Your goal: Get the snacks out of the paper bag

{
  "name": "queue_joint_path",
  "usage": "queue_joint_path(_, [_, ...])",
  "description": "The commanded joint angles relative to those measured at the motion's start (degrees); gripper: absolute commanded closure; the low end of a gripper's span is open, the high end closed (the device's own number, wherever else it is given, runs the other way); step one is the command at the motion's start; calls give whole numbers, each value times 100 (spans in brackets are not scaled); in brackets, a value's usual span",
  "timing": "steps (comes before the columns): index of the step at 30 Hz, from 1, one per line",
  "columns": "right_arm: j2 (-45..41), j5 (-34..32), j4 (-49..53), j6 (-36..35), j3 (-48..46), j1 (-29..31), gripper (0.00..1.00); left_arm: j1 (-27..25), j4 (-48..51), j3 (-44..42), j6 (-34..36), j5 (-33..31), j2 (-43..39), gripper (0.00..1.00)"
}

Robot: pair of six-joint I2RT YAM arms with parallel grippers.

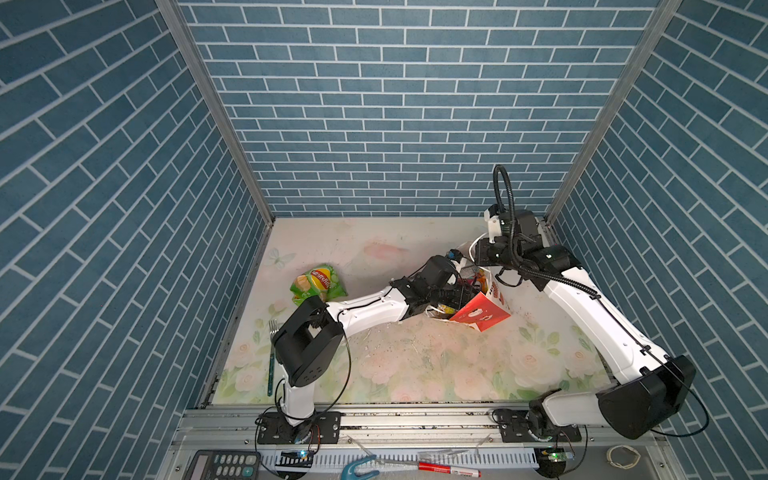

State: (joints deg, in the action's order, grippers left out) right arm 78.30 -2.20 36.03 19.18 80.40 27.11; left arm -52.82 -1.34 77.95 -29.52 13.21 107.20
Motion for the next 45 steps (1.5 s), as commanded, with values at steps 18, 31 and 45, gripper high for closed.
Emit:
queue_joint_path(18, [-318,-70,-304,17,-120,22,100,-9,-65,456,-36,25,754,58])
queue_joint_path(31, [-362,-151,-304,22,-164,29,100,91,17,376,34,-52,420,100])
queue_joint_path(45, [-395,-307,-289,9,-174,26,100,524,-15,108,17,190,-517,100])
